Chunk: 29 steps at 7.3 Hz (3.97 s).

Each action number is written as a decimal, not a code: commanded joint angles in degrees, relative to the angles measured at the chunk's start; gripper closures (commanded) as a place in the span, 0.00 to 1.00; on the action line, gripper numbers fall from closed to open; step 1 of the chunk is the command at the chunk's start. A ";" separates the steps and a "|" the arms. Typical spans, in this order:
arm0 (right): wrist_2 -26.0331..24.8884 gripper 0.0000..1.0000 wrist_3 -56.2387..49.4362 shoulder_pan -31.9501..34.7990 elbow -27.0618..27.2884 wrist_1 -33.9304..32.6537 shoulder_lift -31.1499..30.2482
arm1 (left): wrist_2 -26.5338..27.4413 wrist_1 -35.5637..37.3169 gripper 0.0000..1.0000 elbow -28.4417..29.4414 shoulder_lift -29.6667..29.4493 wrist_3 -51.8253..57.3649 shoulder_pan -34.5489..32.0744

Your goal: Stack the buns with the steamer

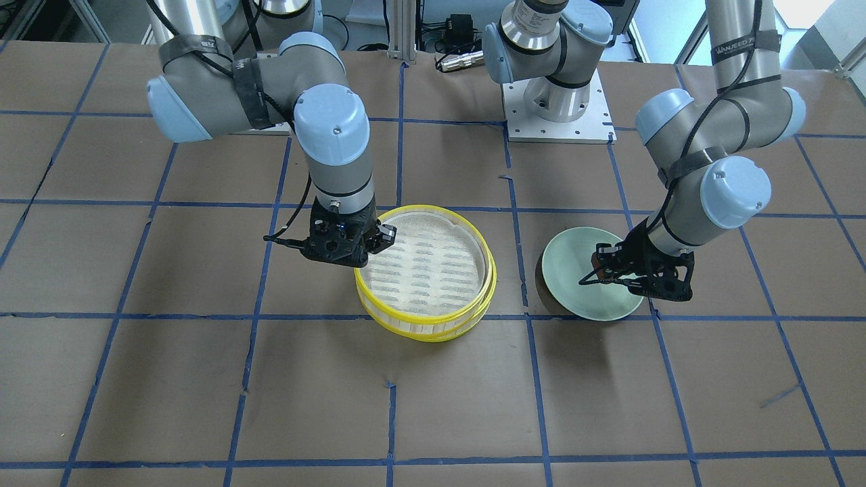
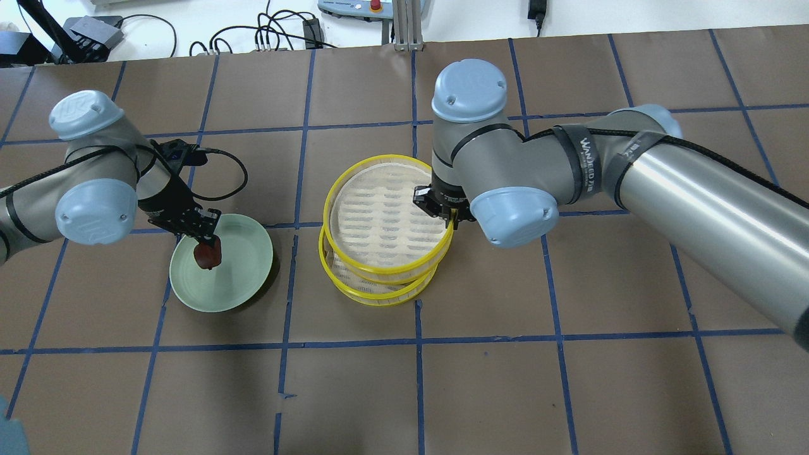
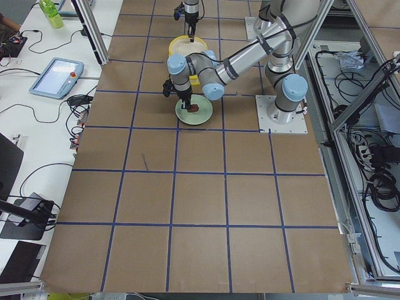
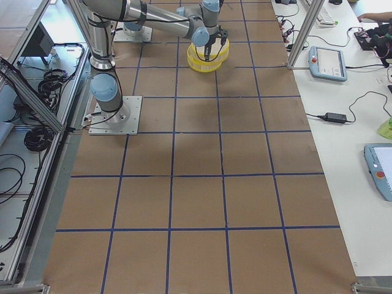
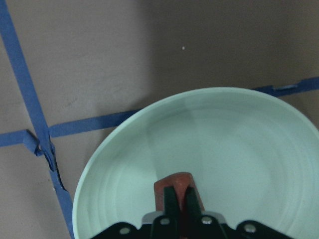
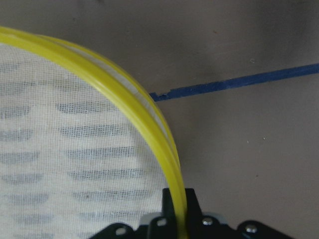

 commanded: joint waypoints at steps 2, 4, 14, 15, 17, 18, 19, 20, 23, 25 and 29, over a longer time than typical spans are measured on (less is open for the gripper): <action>-1.09 0.94 0.48 1.99 -0.10 -0.04 1.01 | -0.62 -10.03 0.98 7.26 4.63 -10.11 -7.28; -1.09 0.92 0.48 2.60 0.16 -0.04 1.10 | -0.88 -11.81 0.98 11.06 3.76 -20.57 -13.62; 0.64 0.00 -12.21 -9.05 -5.17 15.46 -11.70 | -11.61 -3.46 0.00 11.33 0.24 -37.33 -22.70; 1.10 0.00 -15.05 -11.52 -8.94 24.83 -14.52 | -10.83 -2.33 0.00 11.51 1.11 -35.32 -22.18; 1.89 0.00 -17.18 -12.25 -15.98 35.86 -17.17 | -3.46 -4.24 0.00 12.55 3.30 -18.94 -17.37; 3.46 0.00 -17.53 -12.25 -17.40 37.13 -17.70 | -2.83 -11.74 0.00 15.00 4.88 -12.86 -14.64; 2.61 0.00 -18.75 -12.42 -17.24 37.31 -18.06 | -0.04 -19.64 0.00 18.68 6.55 -9.32 -13.22; 0.07 0.00 -18.94 -12.42 -16.89 36.53 -18.84 | 0.95 -27.38 0.00 21.76 8.22 -9.20 -13.21; 0.22 0.00 -22.10 -12.42 -16.80 36.44 -19.38 | 0.96 -37.01 0.00 22.50 17.08 -9.72 -13.30; 0.49 0.00 -22.72 -12.69 -16.80 35.39 -19.29 | 0.96 -37.21 0.00 22.75 19.21 -9.63 -13.47; 0.23 0.00 -22.37 -12.69 -16.80 35.29 -19.29 | 1.05 -27.82 0.00 19.60 18.96 -10.43 -13.56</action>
